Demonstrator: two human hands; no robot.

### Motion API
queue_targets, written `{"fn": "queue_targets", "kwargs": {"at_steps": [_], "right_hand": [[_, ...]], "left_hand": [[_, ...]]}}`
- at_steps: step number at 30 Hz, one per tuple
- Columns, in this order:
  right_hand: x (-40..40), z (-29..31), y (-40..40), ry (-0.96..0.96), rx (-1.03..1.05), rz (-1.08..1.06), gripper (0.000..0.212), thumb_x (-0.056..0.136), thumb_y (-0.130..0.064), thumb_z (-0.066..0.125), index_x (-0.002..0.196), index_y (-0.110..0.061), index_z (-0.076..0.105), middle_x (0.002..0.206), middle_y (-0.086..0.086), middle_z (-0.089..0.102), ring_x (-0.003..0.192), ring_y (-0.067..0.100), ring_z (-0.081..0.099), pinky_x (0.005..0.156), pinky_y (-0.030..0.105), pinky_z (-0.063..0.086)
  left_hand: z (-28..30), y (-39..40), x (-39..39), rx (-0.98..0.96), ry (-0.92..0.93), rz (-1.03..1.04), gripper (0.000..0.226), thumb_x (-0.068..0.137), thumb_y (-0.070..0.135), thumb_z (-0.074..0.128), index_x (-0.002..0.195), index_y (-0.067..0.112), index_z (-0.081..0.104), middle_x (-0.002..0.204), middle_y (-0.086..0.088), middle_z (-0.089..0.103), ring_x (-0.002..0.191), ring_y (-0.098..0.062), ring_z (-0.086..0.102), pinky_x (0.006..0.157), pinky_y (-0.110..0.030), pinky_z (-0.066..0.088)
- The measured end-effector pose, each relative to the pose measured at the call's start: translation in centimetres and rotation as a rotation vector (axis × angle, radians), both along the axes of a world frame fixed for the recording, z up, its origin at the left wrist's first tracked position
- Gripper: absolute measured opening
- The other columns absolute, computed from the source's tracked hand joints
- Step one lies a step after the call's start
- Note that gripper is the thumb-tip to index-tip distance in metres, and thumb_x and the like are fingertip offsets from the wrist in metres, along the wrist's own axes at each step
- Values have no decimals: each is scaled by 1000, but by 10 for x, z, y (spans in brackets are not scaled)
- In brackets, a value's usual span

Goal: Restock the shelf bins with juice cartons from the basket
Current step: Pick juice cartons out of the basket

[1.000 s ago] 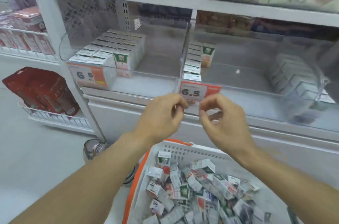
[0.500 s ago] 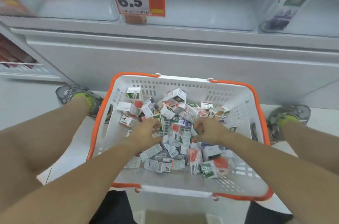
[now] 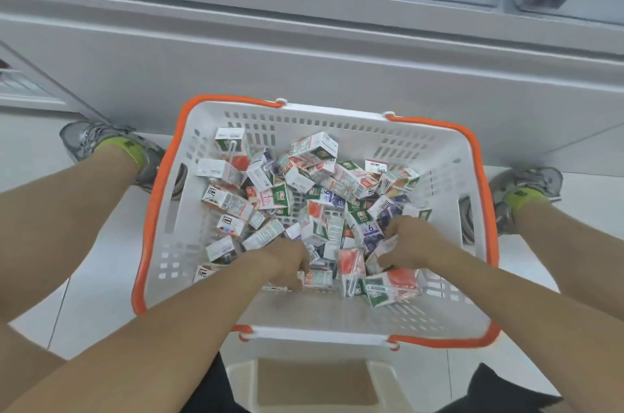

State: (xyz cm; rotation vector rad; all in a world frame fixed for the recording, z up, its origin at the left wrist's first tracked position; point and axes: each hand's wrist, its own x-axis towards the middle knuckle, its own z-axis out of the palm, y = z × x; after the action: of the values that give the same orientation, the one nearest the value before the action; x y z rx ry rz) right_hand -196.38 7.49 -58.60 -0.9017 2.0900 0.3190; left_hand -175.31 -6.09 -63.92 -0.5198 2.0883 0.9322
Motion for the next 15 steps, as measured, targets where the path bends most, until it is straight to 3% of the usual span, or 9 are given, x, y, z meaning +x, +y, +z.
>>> {"fn": "queue_targets", "kwargs": {"at_steps": [3,4,7,8,10,12,15], "right_hand": [[-9,6,10,-46,-87,-109,55,64,-39,86,108,-23,58,108,-1,60,93,18,58,70,28,47],[-11,9,13,-54,-106,-125,53,64,-40,87,106,-24,58,104,-3,58,90,17,57,66,27,44],[-18,18,17,-93,-171,-222,49,64,-39,89,102,-25,60,93,-6,55,81,12,55,59,24,41],[-19,22,16,-113,-198,-256,48,63,-36,89,100,-24,62,90,-6,56,78,11,56,58,24,43],[-24,32,16,-176,-264,-333,46,61,-29,90,98,-22,63,87,-2,61,72,13,60,59,30,50],[-28,46,13,-265,-338,-424,45,60,-19,90,97,-21,65,88,-1,63,65,15,61,63,37,57],[-37,81,2,-280,-429,-385,46,63,-12,91,101,-22,66,106,-9,55,78,7,58,59,23,49]], "left_hand": [[10,-15,2,36,54,149,37,92,25,67,127,16,62,136,-1,57,122,-20,55,100,-30,46],[13,-22,5,56,69,257,33,93,26,64,125,18,63,130,0,60,117,-20,58,96,-31,49],[27,-28,9,226,129,774,20,99,23,54,109,13,67,89,-2,66,83,-21,60,60,-30,56],[33,-28,9,302,144,953,22,101,21,50,105,8,67,82,-4,64,79,-22,58,60,-34,58],[42,-26,5,448,153,1214,27,103,21,45,99,4,66,90,-15,67,83,-28,58,70,-45,61],[48,-24,0,607,139,1326,35,104,31,46,107,3,67,107,-23,71,88,-35,68,72,-47,61],[61,-20,-9,716,177,1299,45,91,38,62,118,2,65,122,-22,66,102,-33,67,71,-41,61]]}}
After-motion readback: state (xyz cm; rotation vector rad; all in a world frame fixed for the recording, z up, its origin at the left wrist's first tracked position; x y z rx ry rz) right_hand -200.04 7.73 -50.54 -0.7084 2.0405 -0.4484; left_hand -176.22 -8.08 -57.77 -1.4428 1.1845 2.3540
